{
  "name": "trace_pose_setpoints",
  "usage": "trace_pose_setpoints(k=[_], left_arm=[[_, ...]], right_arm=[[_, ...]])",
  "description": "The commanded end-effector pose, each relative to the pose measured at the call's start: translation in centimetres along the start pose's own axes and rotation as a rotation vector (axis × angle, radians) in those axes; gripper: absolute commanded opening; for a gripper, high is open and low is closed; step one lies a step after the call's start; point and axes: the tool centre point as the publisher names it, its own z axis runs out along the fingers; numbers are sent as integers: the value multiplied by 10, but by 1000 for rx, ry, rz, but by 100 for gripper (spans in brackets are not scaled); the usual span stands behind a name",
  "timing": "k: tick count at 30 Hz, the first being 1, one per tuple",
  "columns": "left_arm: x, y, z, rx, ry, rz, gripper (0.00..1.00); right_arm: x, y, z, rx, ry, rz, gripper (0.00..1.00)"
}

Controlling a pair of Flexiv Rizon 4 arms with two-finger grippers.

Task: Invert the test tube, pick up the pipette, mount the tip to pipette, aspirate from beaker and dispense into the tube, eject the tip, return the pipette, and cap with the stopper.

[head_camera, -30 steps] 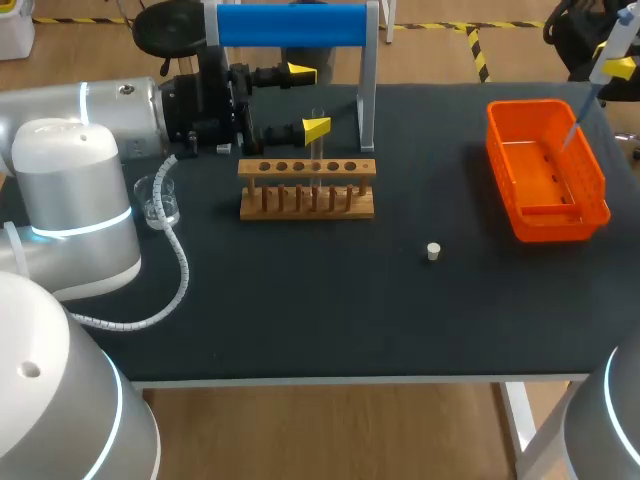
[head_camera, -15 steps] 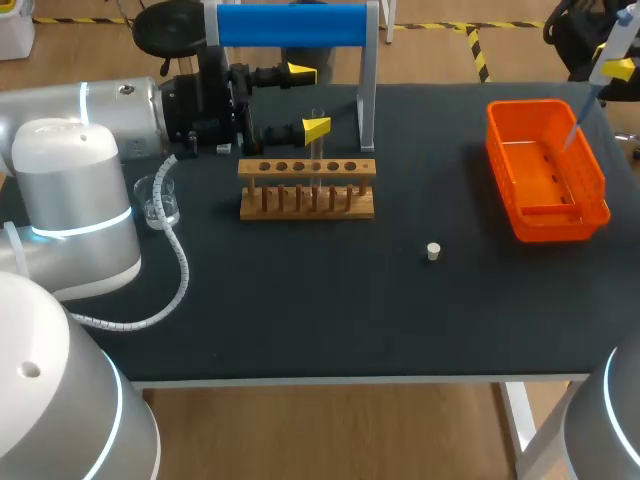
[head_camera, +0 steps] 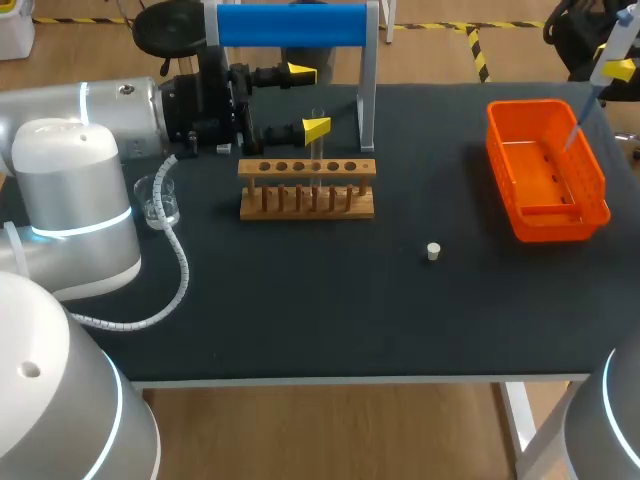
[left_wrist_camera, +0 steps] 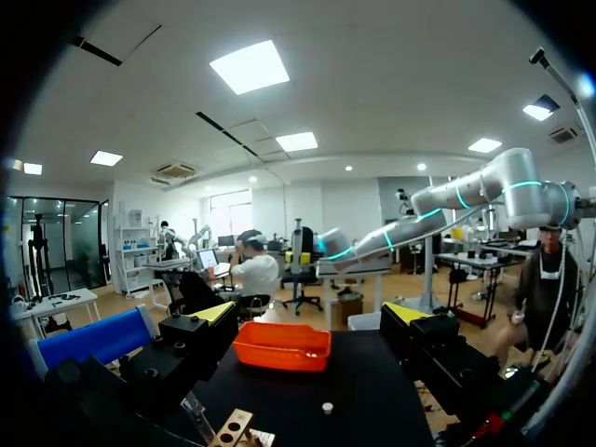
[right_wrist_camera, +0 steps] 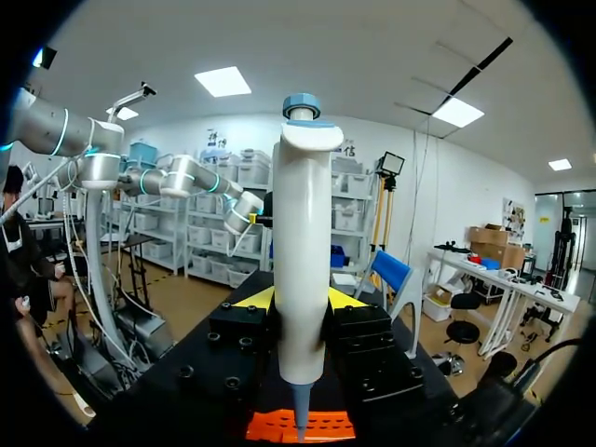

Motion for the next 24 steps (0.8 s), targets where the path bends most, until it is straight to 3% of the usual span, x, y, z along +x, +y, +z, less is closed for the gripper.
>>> trace_pose_setpoints(k=[1,5,9,17,24], left_arm=[[0,1,1,1,-1,1,100],[0,1,1,1,-1,1,100],[-9,-6,30,-7,-34,-2,100],[-31,-25,106,-9,-69,-24,100],[-46,-47,177,0,-50,-24,100]], right_arm=[[0,1,0,3,0,0,0],[0,1,0,3,0,0,0],[0,1,0,3,0,0,0],[0,1,0,3,0,0,0],[0,1,0,3,0,0,0]])
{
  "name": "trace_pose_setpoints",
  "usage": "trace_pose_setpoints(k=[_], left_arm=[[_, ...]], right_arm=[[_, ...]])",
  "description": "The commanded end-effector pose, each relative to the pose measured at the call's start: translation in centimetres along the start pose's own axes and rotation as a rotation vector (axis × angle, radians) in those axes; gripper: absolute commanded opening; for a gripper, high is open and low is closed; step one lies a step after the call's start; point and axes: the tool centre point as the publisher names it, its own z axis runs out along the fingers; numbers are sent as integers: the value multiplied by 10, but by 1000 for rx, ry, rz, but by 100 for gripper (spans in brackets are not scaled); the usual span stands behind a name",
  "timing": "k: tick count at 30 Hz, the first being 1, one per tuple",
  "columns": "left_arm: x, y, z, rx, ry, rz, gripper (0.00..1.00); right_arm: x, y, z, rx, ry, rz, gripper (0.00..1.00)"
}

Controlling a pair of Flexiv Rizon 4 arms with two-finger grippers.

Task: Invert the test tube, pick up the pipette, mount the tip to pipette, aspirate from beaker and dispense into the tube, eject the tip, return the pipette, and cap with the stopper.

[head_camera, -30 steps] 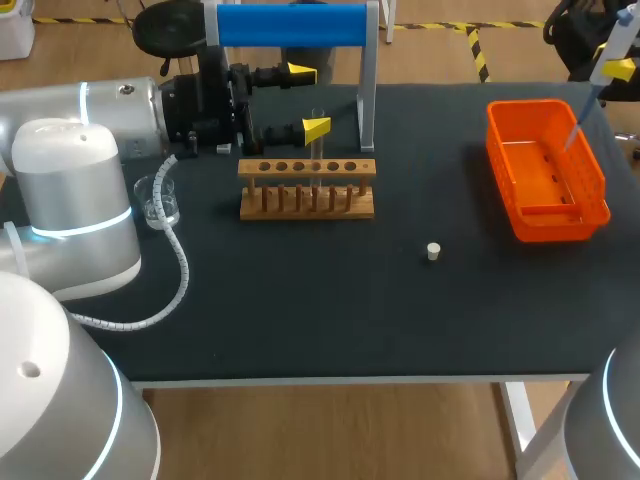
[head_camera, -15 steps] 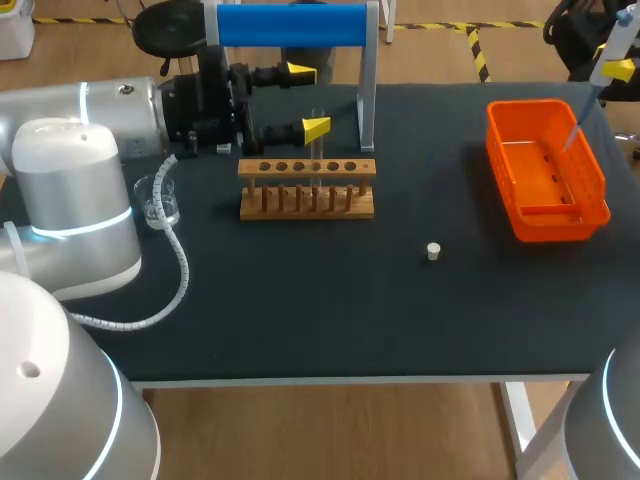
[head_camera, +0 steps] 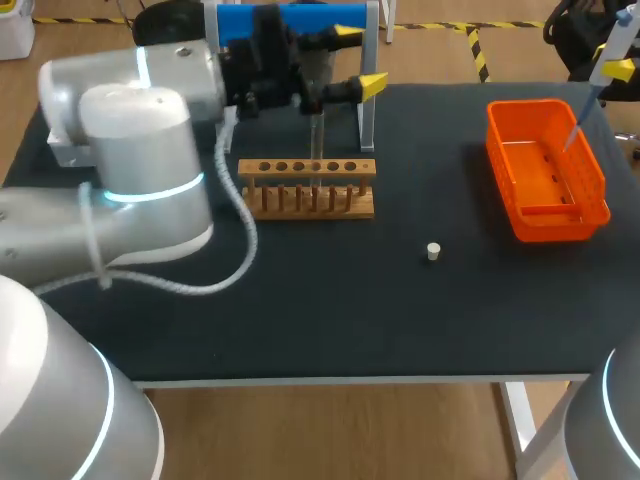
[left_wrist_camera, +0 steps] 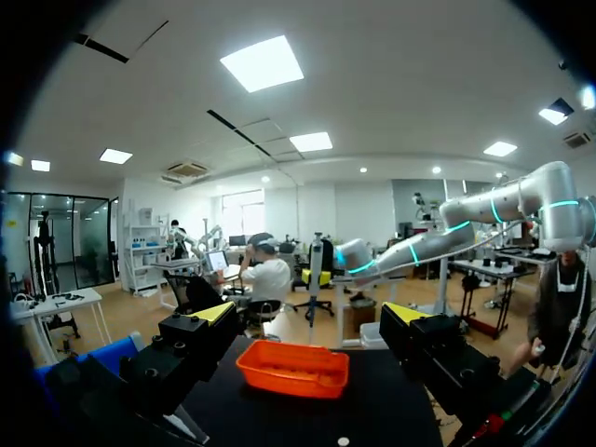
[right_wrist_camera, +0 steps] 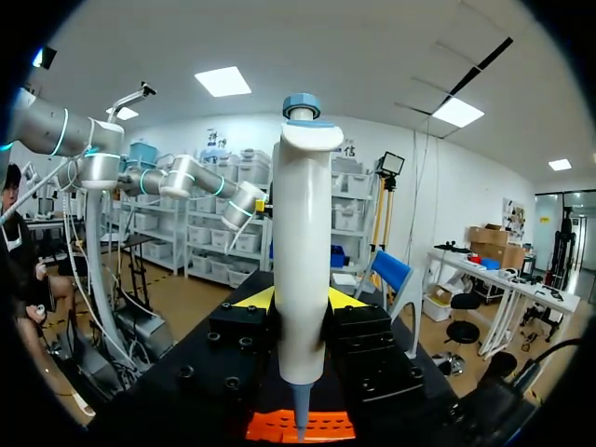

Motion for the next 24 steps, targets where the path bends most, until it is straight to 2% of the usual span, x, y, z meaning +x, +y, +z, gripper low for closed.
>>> trace_pose_setpoints(k=[1,2,13,14,15,24], left_arm=[[-12,-13,106,4,29,-9,100],[-11,-17,120,-4,72,11,100],[-11,-17,120,-4,72,11,100],[-11,-17,120,-4,72,11,64],[-11,-17,120,-4,72,11,0],[-11,-17,120,-4,72,11,0]], right_arm=[[0,1,0,3,0,0,0],[0,1,0,3,0,0,0],[0,1,0,3,0,0,0],[0,1,0,3,0,0,0],[0,1,0,3,0,0,0],[0,1,0,3,0,0,0]])
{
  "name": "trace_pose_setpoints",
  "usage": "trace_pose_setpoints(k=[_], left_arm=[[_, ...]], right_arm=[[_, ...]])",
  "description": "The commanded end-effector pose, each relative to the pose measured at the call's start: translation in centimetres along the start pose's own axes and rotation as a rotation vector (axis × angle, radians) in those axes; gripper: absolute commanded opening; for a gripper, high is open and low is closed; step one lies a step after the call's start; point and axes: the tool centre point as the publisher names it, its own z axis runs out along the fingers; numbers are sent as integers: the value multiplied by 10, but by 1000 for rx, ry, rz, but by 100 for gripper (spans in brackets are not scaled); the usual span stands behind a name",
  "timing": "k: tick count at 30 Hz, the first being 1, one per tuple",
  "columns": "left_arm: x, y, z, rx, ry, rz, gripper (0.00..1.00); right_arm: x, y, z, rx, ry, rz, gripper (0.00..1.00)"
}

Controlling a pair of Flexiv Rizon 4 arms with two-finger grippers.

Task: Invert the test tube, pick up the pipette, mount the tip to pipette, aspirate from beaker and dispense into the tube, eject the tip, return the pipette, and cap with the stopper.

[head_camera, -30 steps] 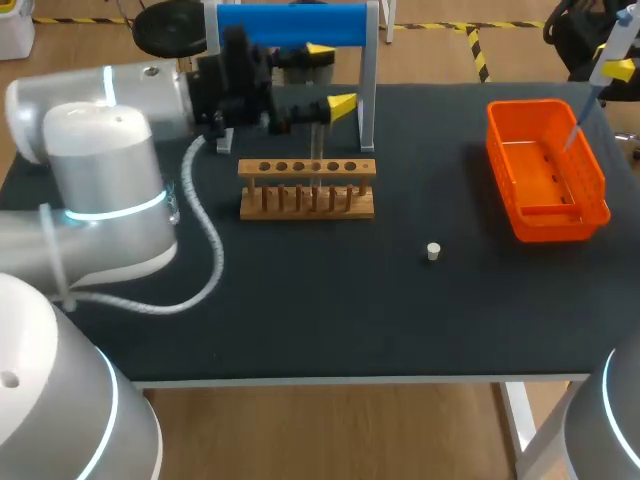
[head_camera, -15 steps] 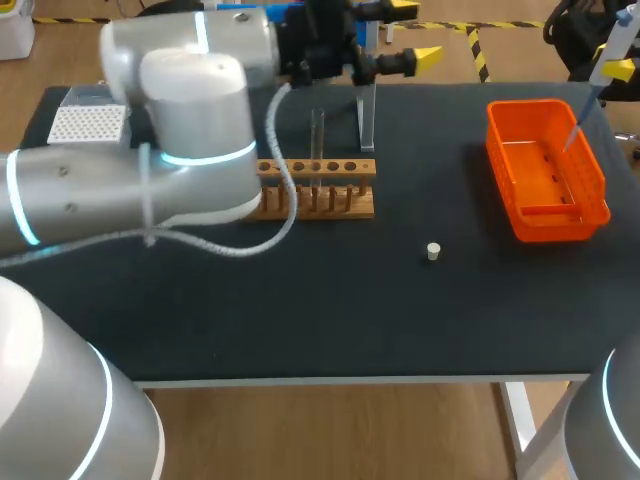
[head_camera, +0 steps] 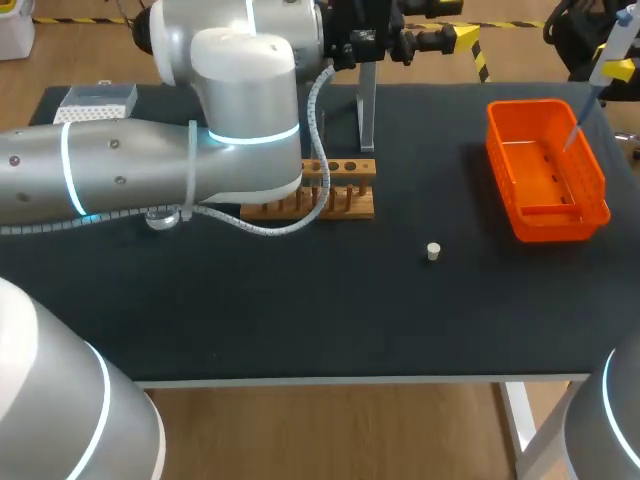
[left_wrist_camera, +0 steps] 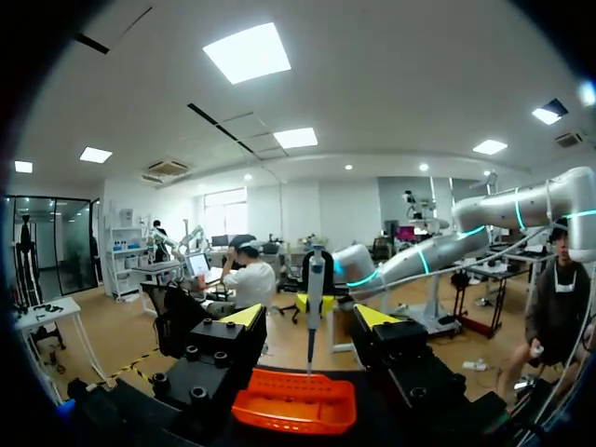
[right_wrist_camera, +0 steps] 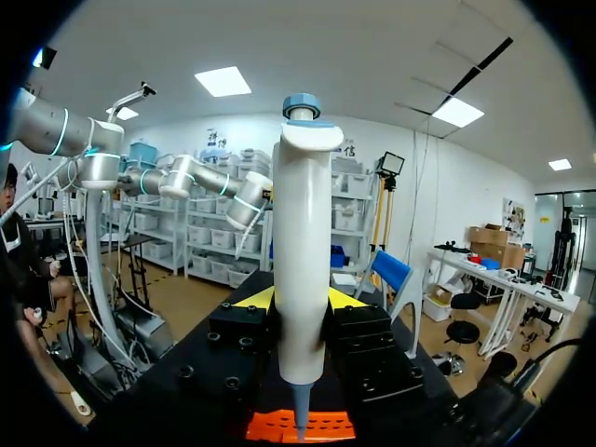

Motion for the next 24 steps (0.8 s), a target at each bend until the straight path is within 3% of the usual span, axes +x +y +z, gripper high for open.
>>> trace_pose_setpoints(k=[1,6,12,24], left_arm=[[1,1,3,7,-8,0,0],[1,1,3,7,-8,0,0],[-7,-6,45,19,42,20,0],[3,-21,105,21,49,30,0]], right_arm=[[0,1,0,2,0,0,0],[0,1,0,2,0,0,0],[0,1,0,2,0,0,0],[0,1,0,2,0,0,0]])
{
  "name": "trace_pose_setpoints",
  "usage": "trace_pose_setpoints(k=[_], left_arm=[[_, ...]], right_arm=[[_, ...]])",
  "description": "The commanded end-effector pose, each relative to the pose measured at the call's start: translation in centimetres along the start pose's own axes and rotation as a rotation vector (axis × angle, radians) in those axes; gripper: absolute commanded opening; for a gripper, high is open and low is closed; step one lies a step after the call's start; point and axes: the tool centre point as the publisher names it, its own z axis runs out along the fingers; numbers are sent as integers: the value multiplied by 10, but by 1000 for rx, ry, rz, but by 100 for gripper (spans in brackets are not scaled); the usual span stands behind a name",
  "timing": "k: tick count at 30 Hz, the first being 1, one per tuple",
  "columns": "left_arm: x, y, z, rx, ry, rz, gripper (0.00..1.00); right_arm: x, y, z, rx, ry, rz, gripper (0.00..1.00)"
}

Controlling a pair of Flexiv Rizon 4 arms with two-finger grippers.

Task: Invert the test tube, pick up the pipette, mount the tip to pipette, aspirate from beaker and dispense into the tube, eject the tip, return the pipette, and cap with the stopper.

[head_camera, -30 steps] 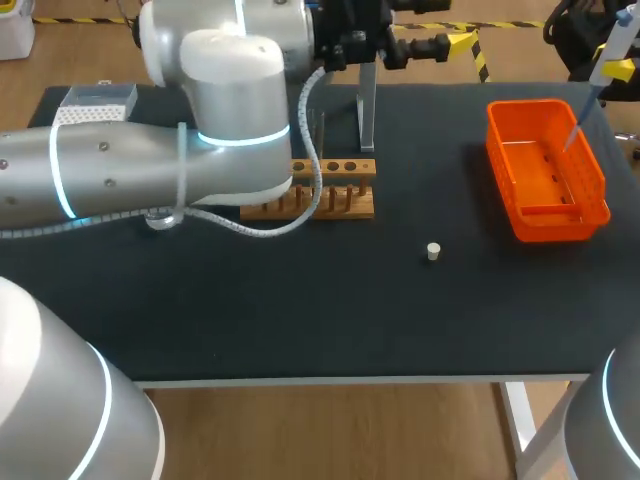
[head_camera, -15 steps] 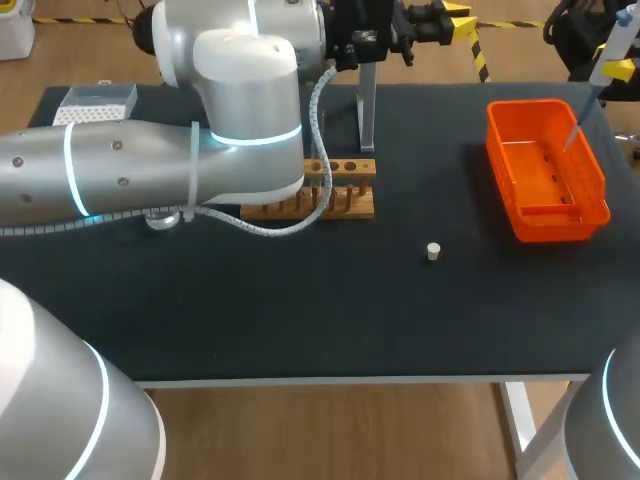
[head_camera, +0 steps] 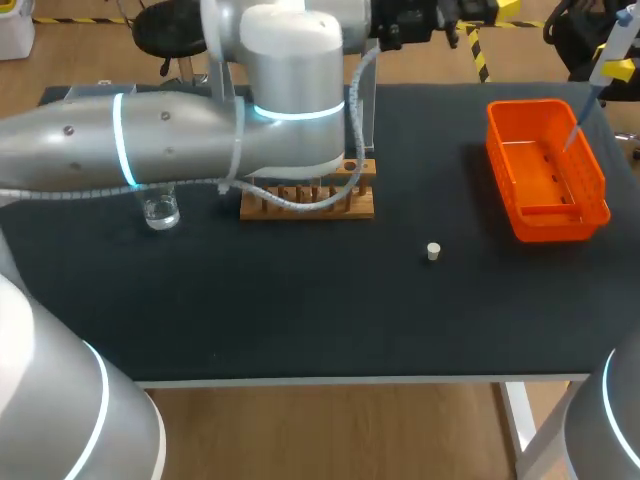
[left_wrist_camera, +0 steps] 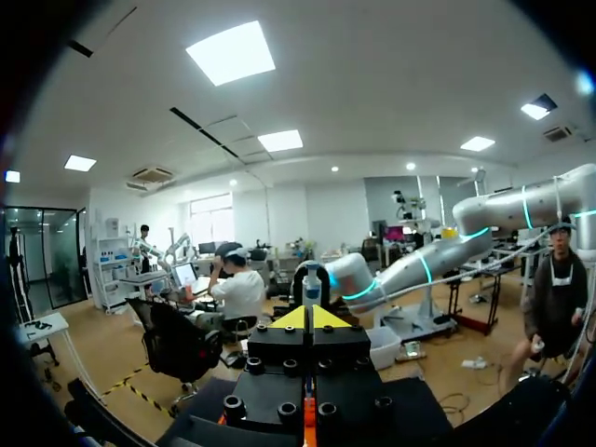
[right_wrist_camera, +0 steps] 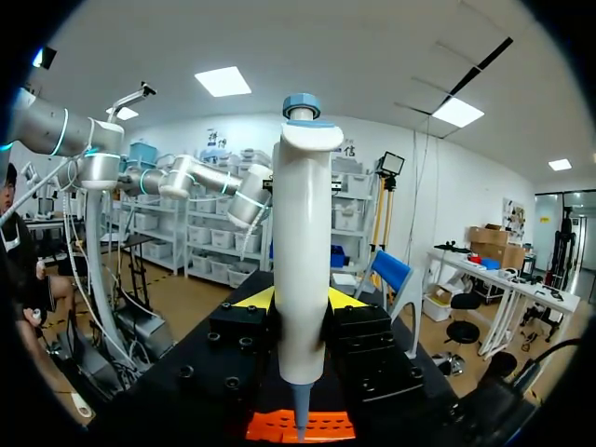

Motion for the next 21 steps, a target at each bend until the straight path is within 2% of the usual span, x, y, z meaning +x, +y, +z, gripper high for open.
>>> trace_pose_setpoints(k=[1,12,21], left_arm=[[0,-2,40,9,-16,-7,0],[-2,-2,75,21,-13,-51,0],[1,1,98,30,-3,3,0]], right_arm=[[0,1,0,2,0,0,0],[0,1,0,2,0,0,0],[0,1,0,2,0,0,0]])
